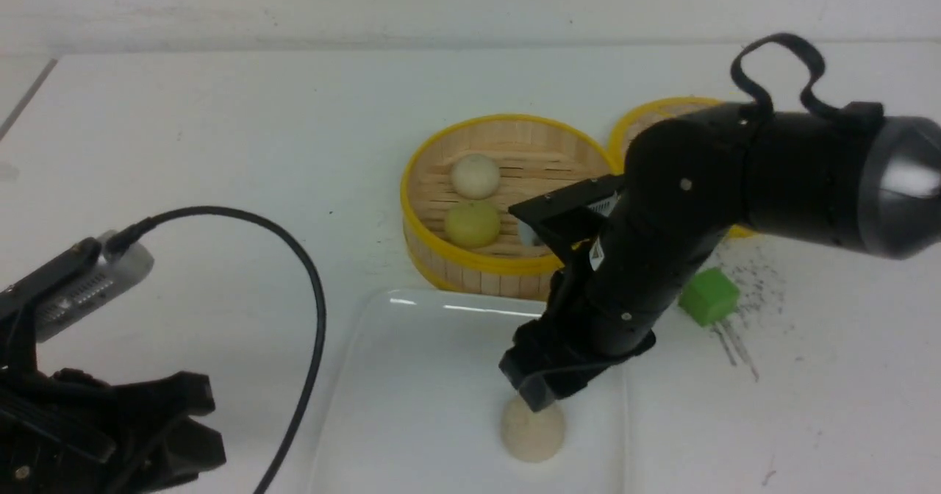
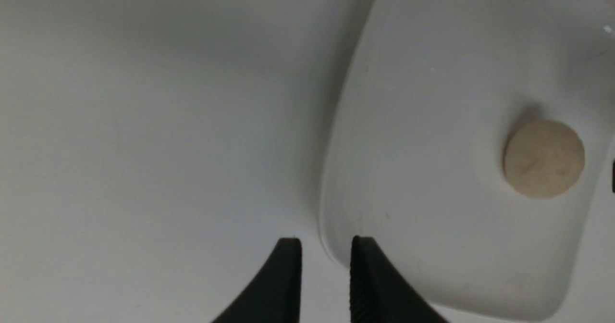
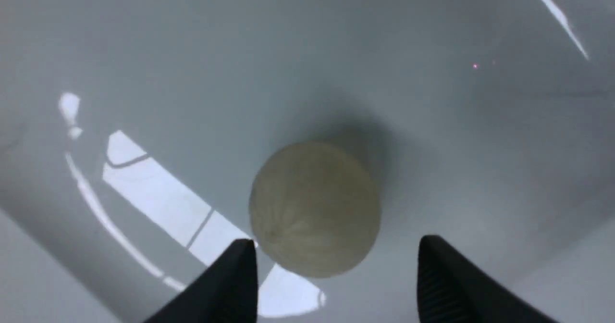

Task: Put the steamed buns into the plate on the white tablecloth.
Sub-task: 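Move the steamed bun from the bamboo steamer onto the white plate with the right gripper, then reach into the bamboo steamer and grasp a bun with the left gripper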

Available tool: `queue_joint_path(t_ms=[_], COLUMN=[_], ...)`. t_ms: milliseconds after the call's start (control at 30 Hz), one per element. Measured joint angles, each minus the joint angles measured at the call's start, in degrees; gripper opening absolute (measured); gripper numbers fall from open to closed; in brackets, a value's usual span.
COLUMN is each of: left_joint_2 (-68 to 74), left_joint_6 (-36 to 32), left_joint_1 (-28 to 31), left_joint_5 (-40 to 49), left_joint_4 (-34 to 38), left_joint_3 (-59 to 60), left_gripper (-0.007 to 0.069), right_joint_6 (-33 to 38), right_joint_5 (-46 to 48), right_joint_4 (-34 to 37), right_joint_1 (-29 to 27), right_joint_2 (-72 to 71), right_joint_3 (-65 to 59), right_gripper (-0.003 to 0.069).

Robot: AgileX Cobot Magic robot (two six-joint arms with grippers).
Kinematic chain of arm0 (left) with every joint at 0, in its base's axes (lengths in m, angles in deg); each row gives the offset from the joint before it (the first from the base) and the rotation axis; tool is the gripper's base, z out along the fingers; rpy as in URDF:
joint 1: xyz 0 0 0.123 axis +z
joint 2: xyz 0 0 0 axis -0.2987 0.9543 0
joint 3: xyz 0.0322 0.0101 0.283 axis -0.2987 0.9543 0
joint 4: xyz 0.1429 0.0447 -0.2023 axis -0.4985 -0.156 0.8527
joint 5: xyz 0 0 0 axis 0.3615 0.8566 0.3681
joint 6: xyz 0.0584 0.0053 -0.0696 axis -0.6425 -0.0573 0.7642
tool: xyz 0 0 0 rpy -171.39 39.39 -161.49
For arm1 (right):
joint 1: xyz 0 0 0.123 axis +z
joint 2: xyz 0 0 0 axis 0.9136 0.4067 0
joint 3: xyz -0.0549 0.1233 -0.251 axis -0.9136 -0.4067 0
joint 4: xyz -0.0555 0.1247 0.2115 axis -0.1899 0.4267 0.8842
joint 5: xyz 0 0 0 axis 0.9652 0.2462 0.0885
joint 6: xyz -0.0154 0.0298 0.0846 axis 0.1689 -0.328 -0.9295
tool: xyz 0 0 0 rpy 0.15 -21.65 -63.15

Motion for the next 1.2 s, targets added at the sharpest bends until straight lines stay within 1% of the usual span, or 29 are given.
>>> queue_joint_path(t_ms=[67,133,167,200,300,333,367,400,467,500,600,667,700,767,800,833,900,933,967,1033,1067,1100,1133,1200], left_joint_2=[0.0,0.4,0.8,0.8,3.8,4.0,6.1,6.7,11.1,12.9,16.6,21.7,24.2,26.5,30.9,33.4,37.9,38.4,42.2,46.6,47.5,50.8,51.6,54.7], left_joint_6=[0.0,0.0,0.0,0.0,-1.1,-1.1,-1.7,-1.8,-2.4,-2.5,-2.9,-2.9,-2.9,-2.9,-2.3,-1.8,0.3,0.5,2.7,5.7,6.0,9.1,9.4,12.1], left_joint_1=[0.0,0.0,0.0,0.0,0.0,0.0,0.0,0.0,0.0,0.0,-0.7,-3.9,-6.5,-8.9,-13.1,-15.2,-18.1,-18.4,-20.2,-22.1,-22.4,-23.8,-24.2,-25.5], left_joint_5=[-0.2,0.2,0.7,0.8,4.0,4.4,6.4,6.6,9.5,10.2,10.5,9.8,9.4,9.0,8.5,8.5,8.6,8.6,8.8,9.3,9.3,10.2,10.3,11.7], left_joint_4=[1.3,2.6,2.7,2.7,2.4,2.3,2.3,2.3,2.2,2.2,1.7,0.1,-0.4,-0.8,-1.9,-2.5,-3.9,-4.3,-6.3,-10.0,-10.4,-14.3,-14.8,-19.0], left_joint_3=[-0.5,-2.2,-3.6,-3.9,-11.6,-12.1,-15.9,-16.3,-22.1,-24.0,-27.5,-30.1,-30.9,-31.9,-34.1,-36.0,-40.6,-41.8,-46.7,-53.1,-53.7,-59.2,-59.8,-65.0], left_gripper=[0.0189,0.0197,0.0199,0.02,0.0214,0.0216,0.0221,0.0222,0.023,0.0232,0.0234,0.0236,0.0237,0.0237,0.0237,0.0237,0.0237,0.0237,0.0239,0.0248,0.025,0.0262,0.0266,0.0283], right_joint_6=[0.0,0.0,0.0,0.0,0.0,0.0,-1.2,-1.4,-4.0,-4.8,-6.9,-9.8,-11.1,-12.8,-15.5,-16.6,-18.8,-18.9,-19.9,-20.1,-20.1,-20.2,-20.2,-20.3], right_joint_5=[2.6,5.6,7.3,7.6,15.2,15.2,17.1,17.3,18.4,18.4,18.1,15.7,14.3,12.4,9.9,8.6,6.5,6.3,4.6,3.4,3.1,1.7,1.6,0.2], right_joint_4=[-1.2,-3.4,-4.9,-5.2,-11.2,-11.2,-13.5,-14.1,-17.8,-18.8,-21.8,-24.9,-25.8,-26.6,-27.6,-28.1,-29.0,-29.2,-30.0,-30.8,-30.9,-31.7,-31.7,-32.0], right_joint_1=[0.0,0.0,0.0,0.0,0.0,0.0,0.0,0.0,0.0,0.0,0.0,0.0,0.0,0.0,0.0,0.0,0.0,0.0,0.0,0.0,0.0,0.0,0.0,0.0], right_joint_2=[-3.3,-7.8,-10.4,-10.9,-21.1,-21.7,-26.1,-26.7,-35.0,-36.8,-44.2,-51.5,-54.4,-57.6,-61.8,-63.6,-66.0,-66.3,-67.2,-67.5,-67.6,-67.6,-67.6,-67.6], right_joint_3=[1.3,2.6,2.9,2.9,2.9,2.8,1.8,1.6,-2.5,-3.7,-9.4,-16.7,-19.5,-22.3,-27.3,-29.1,-32.7,-33.4,-35.9,-38.4,-38.6,-40.4,-40.6,-42.0], right_gripper=[0.0393,0.0308,0.0254,0.0232,0.0031,0.0031,-0.001,-0.0011,-0.0015,-0.0015,-0.0015,-0.0015,-0.0015,-0.0015,-0.0015,-0.0015,-0.0013,-0.0013,-0.0011,-0.001,-0.001,-0.0008,-0.0008,-0.0008])
